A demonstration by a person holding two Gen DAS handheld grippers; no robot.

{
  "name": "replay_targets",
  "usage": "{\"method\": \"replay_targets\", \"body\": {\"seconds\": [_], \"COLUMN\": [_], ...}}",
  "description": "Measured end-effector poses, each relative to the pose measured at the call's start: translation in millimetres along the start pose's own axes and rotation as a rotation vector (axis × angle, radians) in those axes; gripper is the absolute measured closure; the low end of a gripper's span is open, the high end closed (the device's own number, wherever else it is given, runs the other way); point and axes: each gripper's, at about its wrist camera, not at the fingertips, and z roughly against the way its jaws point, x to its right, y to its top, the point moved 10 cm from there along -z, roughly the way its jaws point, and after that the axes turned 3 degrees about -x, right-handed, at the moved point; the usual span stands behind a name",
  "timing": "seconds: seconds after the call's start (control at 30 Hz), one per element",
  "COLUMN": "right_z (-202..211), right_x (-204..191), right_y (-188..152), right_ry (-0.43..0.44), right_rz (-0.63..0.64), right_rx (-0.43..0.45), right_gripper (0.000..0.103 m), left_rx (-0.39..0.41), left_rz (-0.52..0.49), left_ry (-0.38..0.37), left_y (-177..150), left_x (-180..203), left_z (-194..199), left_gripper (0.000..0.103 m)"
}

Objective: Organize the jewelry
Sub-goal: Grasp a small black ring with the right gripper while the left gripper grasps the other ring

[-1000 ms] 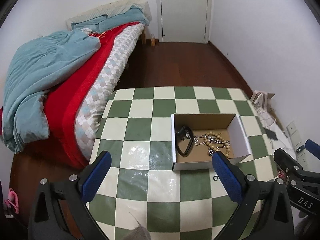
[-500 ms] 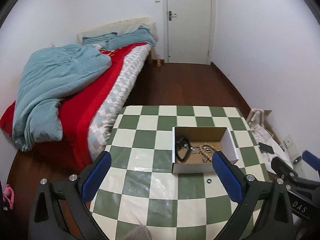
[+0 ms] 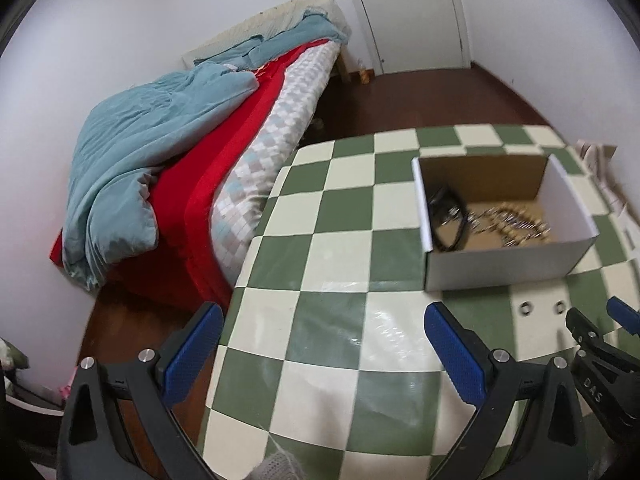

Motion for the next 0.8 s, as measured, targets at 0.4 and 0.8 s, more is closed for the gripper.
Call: {"method": "replay_targets", "body": {"seconds": [0.4,0.8], "right_z": [-65.7,-33.9], "right_x": [-30.1,25.4], "right_y": [-5.0,-5.3], "right_ry": [-0.015,0.007], "right_rz": [0.090,-0.080], "right_rx": [0.018,0.050], "right_gripper": [0.075,0.090], "left_rx": [-0.075,-0.120], "left_rz": [-0.021,-0.119], "left_ry": [0.012,-0.188], "left_y": [-7.2,-12.0], "left_x": [6.2,110.0], "left_z": [-33.5,-33.6], "left_gripper": [0.000,0.000]}}
